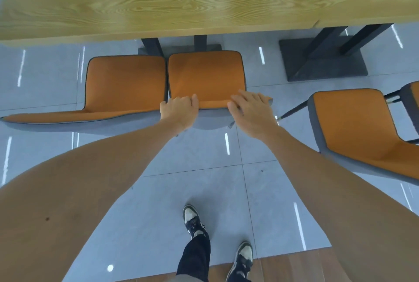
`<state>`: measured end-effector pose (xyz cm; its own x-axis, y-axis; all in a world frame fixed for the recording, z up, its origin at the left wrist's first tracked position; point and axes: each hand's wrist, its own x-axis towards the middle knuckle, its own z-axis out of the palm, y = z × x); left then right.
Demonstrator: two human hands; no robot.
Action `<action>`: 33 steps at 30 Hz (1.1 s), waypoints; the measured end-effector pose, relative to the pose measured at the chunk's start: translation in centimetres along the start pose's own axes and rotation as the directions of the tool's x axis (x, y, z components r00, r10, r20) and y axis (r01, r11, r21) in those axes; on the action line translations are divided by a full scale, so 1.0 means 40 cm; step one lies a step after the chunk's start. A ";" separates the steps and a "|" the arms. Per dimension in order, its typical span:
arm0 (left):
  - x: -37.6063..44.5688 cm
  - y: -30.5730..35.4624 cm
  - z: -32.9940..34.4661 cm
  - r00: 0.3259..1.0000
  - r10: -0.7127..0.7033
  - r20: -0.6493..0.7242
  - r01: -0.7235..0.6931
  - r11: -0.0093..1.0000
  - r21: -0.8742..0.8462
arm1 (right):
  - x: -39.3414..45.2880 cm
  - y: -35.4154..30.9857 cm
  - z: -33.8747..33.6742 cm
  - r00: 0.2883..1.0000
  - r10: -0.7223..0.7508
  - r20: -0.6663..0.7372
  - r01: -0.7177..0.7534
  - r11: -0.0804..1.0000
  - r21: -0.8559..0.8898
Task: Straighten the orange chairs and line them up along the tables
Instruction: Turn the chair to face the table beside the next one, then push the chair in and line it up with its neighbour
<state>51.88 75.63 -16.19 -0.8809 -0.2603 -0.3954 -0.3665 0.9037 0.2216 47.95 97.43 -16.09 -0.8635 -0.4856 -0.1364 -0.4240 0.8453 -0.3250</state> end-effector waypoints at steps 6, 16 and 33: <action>-0.154 0.182 0.073 0.999 0.027 -0.034 -0.022 0.988 0.151 | -0.284 0.209 -0.059 0.978 0.033 0.204 -0.007 0.992 -0.128; -0.441 0.889 0.239 0.941 0.333 0.060 -0.334 0.943 -0.001 | -0.690 0.747 -0.355 0.988 0.144 0.060 -0.121 0.949 -0.291; -0.563 1.619 0.624 0.872 0.454 0.183 -0.403 0.878 -0.259 | -1.011 1.424 -0.359 0.873 0.398 -0.282 -0.450 0.880 -0.151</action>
<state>55.46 148.51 -15.18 -0.8798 0.2456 -0.4069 -0.0442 0.8102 0.5845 54.78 168.41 -15.67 -0.9996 -0.0246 0.0155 -0.0258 0.9962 -0.0834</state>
